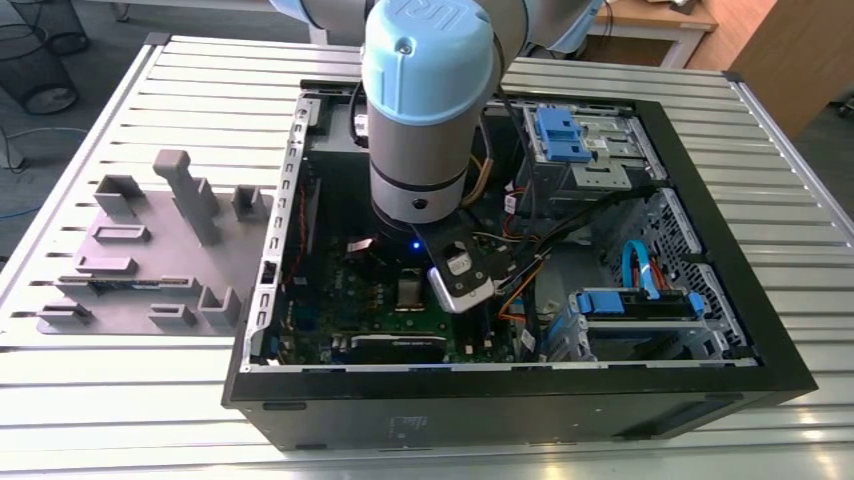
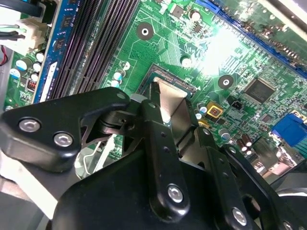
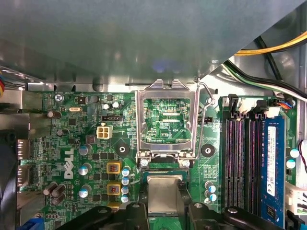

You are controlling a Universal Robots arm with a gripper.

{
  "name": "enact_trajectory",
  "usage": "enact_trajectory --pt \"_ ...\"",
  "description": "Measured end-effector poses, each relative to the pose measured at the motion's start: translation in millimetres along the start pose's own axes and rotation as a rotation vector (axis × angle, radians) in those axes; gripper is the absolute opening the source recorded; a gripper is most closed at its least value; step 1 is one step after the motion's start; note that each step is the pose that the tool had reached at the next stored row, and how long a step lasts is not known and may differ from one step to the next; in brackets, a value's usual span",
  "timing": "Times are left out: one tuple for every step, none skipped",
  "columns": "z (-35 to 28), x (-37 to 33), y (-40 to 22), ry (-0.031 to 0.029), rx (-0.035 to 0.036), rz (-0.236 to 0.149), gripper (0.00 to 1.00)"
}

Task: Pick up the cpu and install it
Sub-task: 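Place the cpu into insertion slot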

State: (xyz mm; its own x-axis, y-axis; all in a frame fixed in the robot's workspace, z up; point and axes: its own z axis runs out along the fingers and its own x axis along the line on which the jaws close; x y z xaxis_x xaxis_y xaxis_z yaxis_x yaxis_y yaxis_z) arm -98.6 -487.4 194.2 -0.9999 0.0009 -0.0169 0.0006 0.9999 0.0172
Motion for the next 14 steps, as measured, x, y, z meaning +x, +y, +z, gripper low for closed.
enact_trajectory --pt "-0.1 0.0 0.0 0.0002 0.0001 0.000 0.35" --pt "-0.1 0.0 0.0 0.0000 -0.0002 0.000 0.36" --pt "-0.3 0.0 -0.1 0.0002 0.0002 0.000 0.36" --pt "-0.3 0.0 0.0 0.0002 0.0001 0.000 0.42" --pt "-0.3 0.0 0.0 0.0002 0.0001 0.000 0.42" --pt "-0.3 0.0 0.0 0.0002 0.0001 0.000 0.42" --pt "-0.4 0.0 -0.1 0.0003 0.0003 0.000 0.42" --pt "-0.3 -0.2 -0.1 0.0004 0.0006 0.000 0.42" --pt "-0.3 -0.4 -0.1 0.0003 0.0012 0.000 0.42" --pt "-0.2 -0.5 0.0 0.0003 0.0021 0.000 0.42" --pt "-0.1 -0.5 -0.1 0.0003 0.0031 0.000 0.42" --pt "0.0 -0.6 -0.1 0.0003 0.0041 0.000 0.42" --pt "0.2 -0.7 -0.1 0.0003 0.0049 0.000 0.42" --pt "0.7 -0.7 -0.1 0.0002 0.0050 0.000 0.42"
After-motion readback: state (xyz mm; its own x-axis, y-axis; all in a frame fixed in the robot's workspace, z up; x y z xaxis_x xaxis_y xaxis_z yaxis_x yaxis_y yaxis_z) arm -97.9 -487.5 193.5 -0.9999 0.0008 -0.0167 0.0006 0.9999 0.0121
